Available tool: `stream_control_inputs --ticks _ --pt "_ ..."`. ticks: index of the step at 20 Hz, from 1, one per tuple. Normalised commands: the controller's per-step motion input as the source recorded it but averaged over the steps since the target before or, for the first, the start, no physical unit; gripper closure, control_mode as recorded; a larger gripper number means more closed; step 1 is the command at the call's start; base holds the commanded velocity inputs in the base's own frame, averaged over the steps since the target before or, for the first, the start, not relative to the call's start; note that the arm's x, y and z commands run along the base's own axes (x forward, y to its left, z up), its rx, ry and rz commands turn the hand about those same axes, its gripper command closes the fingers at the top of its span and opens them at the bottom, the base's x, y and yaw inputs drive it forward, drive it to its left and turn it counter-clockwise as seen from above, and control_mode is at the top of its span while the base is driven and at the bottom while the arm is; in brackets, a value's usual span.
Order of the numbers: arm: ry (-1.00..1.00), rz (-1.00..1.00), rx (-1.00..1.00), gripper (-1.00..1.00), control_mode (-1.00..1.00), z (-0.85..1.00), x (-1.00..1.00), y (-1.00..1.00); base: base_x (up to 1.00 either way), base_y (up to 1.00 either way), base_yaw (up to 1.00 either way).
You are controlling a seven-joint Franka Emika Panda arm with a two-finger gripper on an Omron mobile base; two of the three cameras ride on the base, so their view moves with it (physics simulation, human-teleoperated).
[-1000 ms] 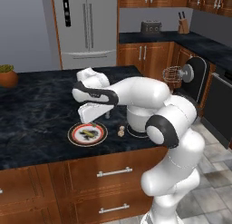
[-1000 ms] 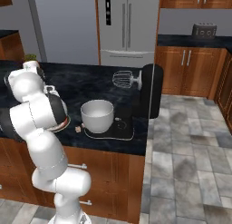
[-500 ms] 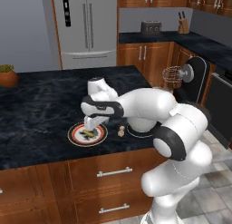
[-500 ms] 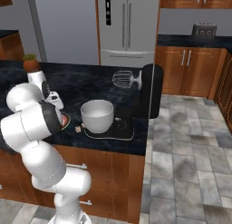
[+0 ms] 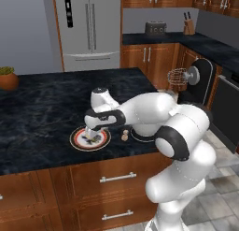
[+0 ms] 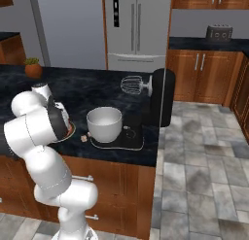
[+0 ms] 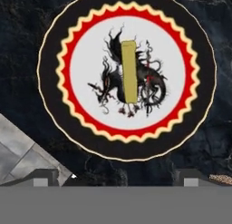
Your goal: Add butter and sugar cubes to the stand mixer bowl and then turn on the stand mixer to begin making frosting.
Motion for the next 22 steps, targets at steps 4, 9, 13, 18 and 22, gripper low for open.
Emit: stream_control_inputs --ticks 4,9,13,18,22 --pt "0.00 0.00 0.00 -1.00 -1.00 -0.20 0.40 0.44 0.00 0.00 0.00" --pt "0.01 0.00 0.00 -1.00 -1.00 -0.36 0.48 0.18 0.00 0.00 0.00" --pt "0.03 0.00 0.00 -1.00 -1.00 -0.39 0.55 0.07 0.00 0.00 0.00" --pt "0.02 0.00 0.00 -1.00 -1.00 -0.38 0.43 0.10 0.00 0.00 0.00" --pt "0.00 -0.02 0.00 -1.00 -1.00 -0.37 0.26 0.04 0.00 0.00 0.00"
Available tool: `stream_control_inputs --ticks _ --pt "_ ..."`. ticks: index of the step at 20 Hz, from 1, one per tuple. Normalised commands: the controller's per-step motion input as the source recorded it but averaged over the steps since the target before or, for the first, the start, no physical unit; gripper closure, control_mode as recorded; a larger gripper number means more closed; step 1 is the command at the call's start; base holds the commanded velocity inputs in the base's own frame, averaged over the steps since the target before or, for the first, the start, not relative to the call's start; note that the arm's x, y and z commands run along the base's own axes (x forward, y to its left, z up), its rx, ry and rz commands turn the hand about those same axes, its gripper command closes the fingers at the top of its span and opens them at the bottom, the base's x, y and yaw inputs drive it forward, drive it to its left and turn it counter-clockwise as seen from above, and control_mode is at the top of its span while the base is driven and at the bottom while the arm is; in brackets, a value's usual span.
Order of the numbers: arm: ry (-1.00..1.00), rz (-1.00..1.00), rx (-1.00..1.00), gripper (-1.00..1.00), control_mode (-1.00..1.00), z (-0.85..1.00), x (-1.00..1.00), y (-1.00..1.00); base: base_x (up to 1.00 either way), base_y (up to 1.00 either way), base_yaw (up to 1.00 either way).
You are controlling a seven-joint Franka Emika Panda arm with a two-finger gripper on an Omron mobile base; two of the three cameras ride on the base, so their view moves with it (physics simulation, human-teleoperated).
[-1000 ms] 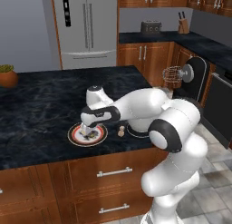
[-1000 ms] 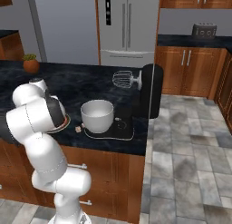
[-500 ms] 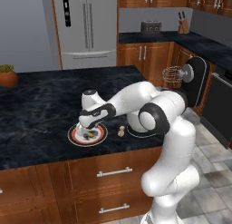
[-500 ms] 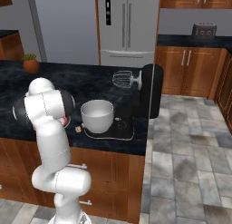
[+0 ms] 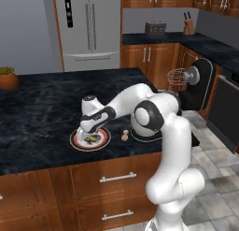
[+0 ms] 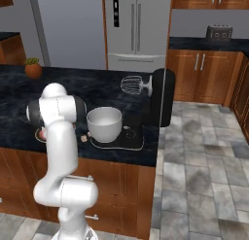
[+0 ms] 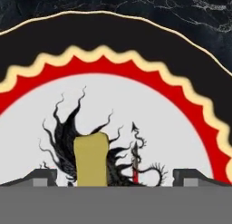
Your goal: Add butter and sugar cubes to the stand mixer bowl and then turn on the stand mixer to begin making frosting.
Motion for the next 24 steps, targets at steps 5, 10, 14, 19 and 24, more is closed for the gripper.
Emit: stream_control_inputs --ticks 5,10,14,19,24 --pt "0.02 -0.03 -0.03 1.00 -1.00 -0.41 0.15 0.01 0.00 0.00 0.00" --pt "0.00 -0.04 -0.01 1.00 -1.00 -0.16 0.03 -0.06 0.00 0.00 0.00" --pt "0.00 -0.06 0.01 1.00 -1.00 0.01 0.00 -0.24 0.00 0.00 0.00" --pt "0.00 -0.05 0.13 1.00 -1.00 0.46 -0.21 -0.45 0.00 0.00 0.00" --pt "-0.03 -0.05 0.22 1.00 -1.00 0.99 -0.40 -0.37 0.00 0.00 0.00"
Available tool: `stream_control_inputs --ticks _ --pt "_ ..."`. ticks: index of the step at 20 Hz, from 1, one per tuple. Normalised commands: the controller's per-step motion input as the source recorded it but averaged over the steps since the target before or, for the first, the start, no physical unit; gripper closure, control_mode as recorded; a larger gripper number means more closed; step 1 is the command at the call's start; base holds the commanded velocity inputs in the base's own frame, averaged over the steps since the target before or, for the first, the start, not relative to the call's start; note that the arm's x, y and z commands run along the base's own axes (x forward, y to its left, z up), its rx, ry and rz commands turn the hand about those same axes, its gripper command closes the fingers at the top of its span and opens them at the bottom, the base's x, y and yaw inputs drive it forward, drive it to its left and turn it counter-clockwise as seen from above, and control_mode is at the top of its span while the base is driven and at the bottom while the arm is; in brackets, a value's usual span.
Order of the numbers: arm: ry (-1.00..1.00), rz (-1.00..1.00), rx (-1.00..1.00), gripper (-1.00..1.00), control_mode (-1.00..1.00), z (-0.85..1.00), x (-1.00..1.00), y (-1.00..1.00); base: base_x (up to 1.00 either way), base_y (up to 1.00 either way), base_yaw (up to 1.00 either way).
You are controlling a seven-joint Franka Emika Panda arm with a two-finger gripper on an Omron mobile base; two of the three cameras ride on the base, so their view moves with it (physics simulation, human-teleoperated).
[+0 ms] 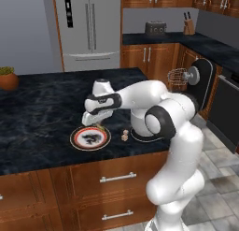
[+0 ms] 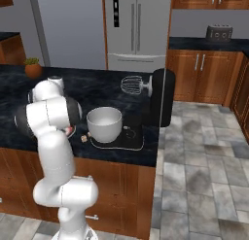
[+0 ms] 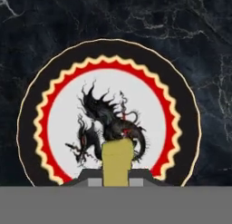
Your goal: Add butter and sugar cubes to the stand mixer bowl and then turn on the stand mixer to begin making frosting.
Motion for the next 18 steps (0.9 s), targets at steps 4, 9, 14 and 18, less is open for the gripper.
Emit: stream_control_inputs --ticks 4,9,14,18 --pt "0.00 -0.12 0.10 1.00 -1.00 0.91 -0.42 -0.37 0.00 0.00 0.00" --pt "0.00 -0.15 0.00 1.00 -1.00 0.77 -0.19 -0.34 0.00 0.00 0.00" --pt "0.00 -0.16 -0.01 1.00 -1.00 0.77 -0.01 -0.45 0.00 0.00 0.00" --pt "0.01 -0.17 -0.08 1.00 -1.00 0.46 0.00 -0.69 0.00 0.00 0.00"
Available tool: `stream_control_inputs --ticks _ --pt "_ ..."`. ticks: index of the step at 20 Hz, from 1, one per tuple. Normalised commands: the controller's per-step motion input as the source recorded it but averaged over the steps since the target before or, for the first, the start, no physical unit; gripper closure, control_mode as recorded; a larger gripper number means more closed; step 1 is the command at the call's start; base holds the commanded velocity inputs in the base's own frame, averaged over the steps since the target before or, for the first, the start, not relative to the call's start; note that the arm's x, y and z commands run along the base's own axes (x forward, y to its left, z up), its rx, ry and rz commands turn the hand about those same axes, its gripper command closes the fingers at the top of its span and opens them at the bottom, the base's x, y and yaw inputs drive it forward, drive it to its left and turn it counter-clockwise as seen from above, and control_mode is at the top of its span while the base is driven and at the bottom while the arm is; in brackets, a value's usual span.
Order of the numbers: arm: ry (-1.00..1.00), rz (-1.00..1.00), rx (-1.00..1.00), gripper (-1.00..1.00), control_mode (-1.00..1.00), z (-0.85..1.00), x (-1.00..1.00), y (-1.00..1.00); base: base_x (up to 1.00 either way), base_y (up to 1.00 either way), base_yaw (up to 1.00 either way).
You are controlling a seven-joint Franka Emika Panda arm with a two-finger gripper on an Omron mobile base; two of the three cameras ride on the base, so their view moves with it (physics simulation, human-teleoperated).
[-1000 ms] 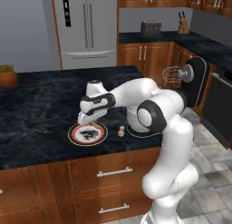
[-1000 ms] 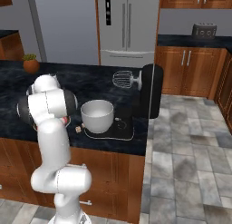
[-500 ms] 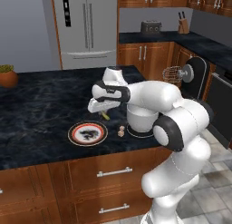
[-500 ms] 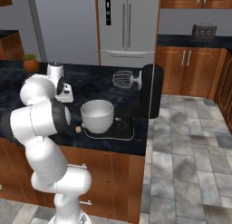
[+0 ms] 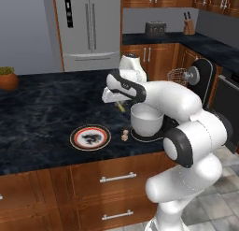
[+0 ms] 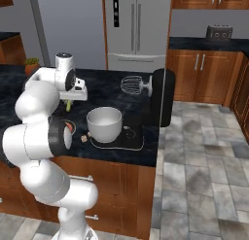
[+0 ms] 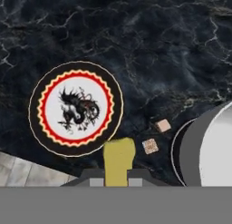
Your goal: Add butter and sugar cubes to the stand mixer bowl and then turn on the stand mixer to begin making frosting.
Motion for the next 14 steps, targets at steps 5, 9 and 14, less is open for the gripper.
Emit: stream_control_inputs --ticks 5,9,14 --pt "0.00 -0.16 -0.14 1.00 -1.00 0.07 0.00 -0.80 0.00 0.00 0.00" --pt "0.00 -0.16 -0.10 1.00 -1.00 0.01 0.00 -0.75 0.00 0.00 0.00" --pt "0.00 -0.11 -0.03 1.00 -1.00 0.00 0.00 -0.66 0.00 0.00 0.00"
